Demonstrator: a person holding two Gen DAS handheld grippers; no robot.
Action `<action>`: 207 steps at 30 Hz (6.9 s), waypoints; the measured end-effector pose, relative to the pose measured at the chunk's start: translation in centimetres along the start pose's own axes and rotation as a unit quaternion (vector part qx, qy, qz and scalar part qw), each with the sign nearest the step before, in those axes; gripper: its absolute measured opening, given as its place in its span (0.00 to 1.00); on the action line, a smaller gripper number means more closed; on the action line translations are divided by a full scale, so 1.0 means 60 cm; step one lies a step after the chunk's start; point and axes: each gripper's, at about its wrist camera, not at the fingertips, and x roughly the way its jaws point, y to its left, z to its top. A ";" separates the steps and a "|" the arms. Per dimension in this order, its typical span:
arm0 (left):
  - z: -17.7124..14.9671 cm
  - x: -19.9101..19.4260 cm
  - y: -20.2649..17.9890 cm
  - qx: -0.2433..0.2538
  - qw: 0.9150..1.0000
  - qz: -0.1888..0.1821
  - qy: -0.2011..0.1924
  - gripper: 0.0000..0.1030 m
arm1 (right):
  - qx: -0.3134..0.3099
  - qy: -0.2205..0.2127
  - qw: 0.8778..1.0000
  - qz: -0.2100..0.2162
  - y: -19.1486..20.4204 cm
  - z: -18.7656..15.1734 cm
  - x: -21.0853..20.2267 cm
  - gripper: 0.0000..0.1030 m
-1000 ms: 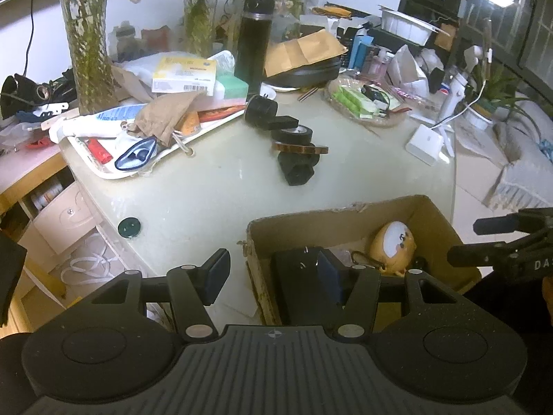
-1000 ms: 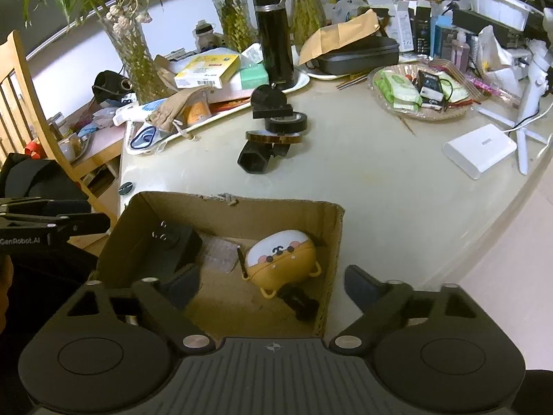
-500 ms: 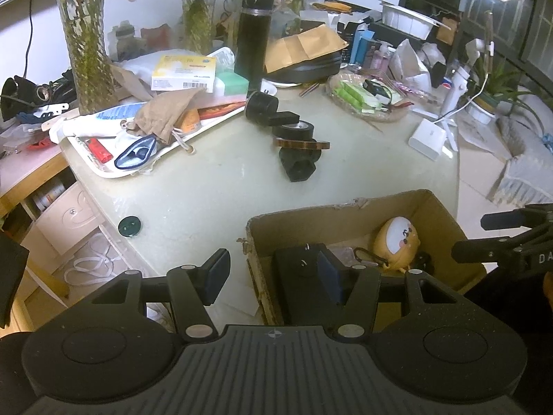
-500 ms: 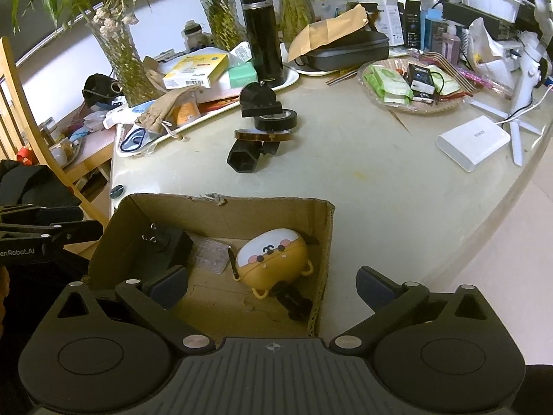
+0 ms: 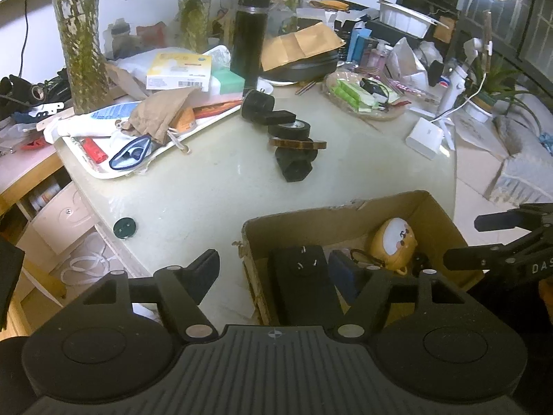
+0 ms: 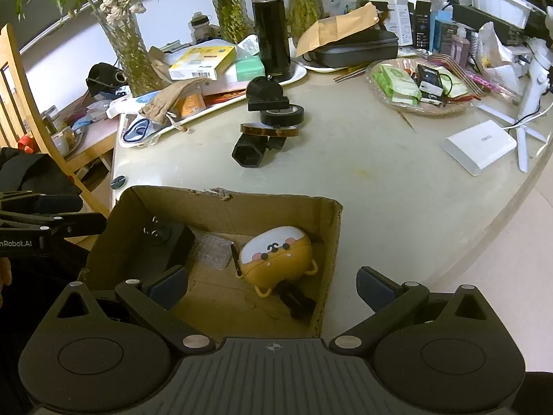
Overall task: Organize rigid objects
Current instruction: 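Withdraw both tools from the box toward the stack of black items, then move the left tool down to the black multi-pin plug and close it, then lift the black plug with the left tool, then grasp the orange-edged clear tape ring with the right tool while the left tool holds the plug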
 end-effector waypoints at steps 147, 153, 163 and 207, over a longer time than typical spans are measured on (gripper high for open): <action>0.126 0.160 0.043 -0.007 1.000 0.017 -0.023 0.39 | -0.031 -0.023 0.999 0.014 -0.026 0.156 0.124 1.00; 0.124 0.155 0.049 -0.001 0.999 0.017 -0.027 0.39 | -0.050 -0.009 0.999 0.005 -0.004 0.184 0.152 1.00; 0.124 0.155 0.060 -0.005 1.000 0.023 -0.020 0.39 | -0.053 0.017 0.998 0.000 0.016 0.227 0.222 1.00; 0.128 0.151 0.101 -0.049 0.997 0.039 -0.044 0.39 | -0.068 0.132 0.988 -0.030 0.045 0.274 0.398 0.84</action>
